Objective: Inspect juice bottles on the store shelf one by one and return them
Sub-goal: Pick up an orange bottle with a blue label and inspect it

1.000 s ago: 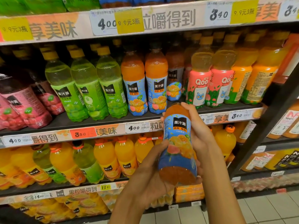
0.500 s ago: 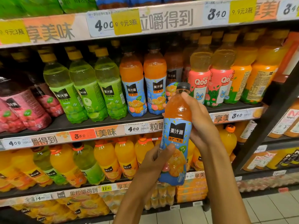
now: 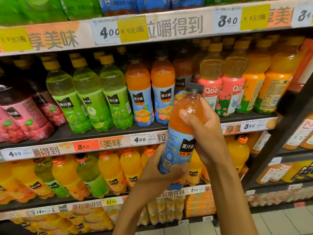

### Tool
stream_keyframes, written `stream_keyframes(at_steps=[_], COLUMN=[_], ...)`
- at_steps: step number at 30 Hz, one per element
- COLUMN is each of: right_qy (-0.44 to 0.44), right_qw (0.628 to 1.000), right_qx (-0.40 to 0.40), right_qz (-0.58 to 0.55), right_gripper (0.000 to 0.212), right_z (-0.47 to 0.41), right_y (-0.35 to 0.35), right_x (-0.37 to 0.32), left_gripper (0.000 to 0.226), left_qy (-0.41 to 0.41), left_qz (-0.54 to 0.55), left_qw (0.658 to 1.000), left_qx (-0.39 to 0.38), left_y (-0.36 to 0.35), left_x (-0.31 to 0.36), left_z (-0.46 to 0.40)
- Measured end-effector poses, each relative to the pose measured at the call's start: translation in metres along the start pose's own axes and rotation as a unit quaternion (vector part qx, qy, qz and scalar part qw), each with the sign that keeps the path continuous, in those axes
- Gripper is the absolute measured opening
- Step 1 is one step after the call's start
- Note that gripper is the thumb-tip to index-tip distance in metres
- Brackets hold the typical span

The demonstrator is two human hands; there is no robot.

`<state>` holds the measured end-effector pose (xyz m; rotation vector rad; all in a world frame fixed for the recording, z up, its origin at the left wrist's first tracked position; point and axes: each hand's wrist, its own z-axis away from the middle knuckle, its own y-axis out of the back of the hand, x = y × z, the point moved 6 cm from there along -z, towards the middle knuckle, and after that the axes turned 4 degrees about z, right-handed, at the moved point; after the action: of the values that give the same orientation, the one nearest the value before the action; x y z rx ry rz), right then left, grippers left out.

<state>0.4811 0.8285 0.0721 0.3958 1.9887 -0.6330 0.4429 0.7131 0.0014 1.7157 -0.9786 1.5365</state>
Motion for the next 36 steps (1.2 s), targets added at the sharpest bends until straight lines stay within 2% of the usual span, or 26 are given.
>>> stream_keyframes(at_steps=[3,8,15,19,24,25,28,30,33,36], right_qy=[0.029,0.061,0.063,0.054,0.029,0.03,0.038,0.02,0.025,0.02], right_qw=[0.999,0.99,0.98,0.981,0.986,0.986,0.977,0.979,0.99,0.995], right_qx=[-0.029,-0.123,-0.189,-0.186,-0.154,-0.152,-0.191,-0.187,-0.123,-0.051], right_qz=[0.005,0.027,0.028,0.028,-0.05,-0.06,-0.084,-0.083,-0.061,-0.085], right_gripper=[0.036,0.043,0.052,0.055,0.07,0.07,0.049,0.046,0.04,0.037], right_z=[0.001,0.005,0.009,0.009,0.007,0.007,0.011,0.012,0.011,0.008], right_y=[-0.003,-0.012,-0.016,-0.015,-0.016,-0.017,-0.024,-0.026,-0.019,-0.011], right_x=[-0.006,-0.014,-0.02,-0.015,-0.012,-0.014,-0.017,-0.017,-0.014,-0.01], left_gripper=[0.06,0.057,0.061,0.057,0.058,0.059,0.061,0.064,0.068,0.062], left_qy=[-0.005,-0.048,-0.072,-0.074,-0.073,-0.071,-0.068,-0.058,-0.058,-0.06], left_qz=[-0.032,-0.045,-0.061,-0.055,-0.037,-0.037,-0.041,-0.027,0.014,0.041], left_qw=[0.999,0.996,0.994,0.994,0.996,0.997,0.996,0.997,0.998,0.997], left_qx=[0.004,0.055,0.053,0.051,0.017,0.004,-0.032,-0.039,-0.017,0.022], left_y=[0.004,0.01,0.008,0.011,0.015,0.016,0.012,0.009,0.012,0.02], left_x=[0.001,0.002,0.005,-0.002,0.005,0.006,0.008,0.006,0.001,0.0], left_z=[-0.001,-0.005,-0.007,-0.005,-0.001,0.0,0.003,0.003,0.003,0.003])
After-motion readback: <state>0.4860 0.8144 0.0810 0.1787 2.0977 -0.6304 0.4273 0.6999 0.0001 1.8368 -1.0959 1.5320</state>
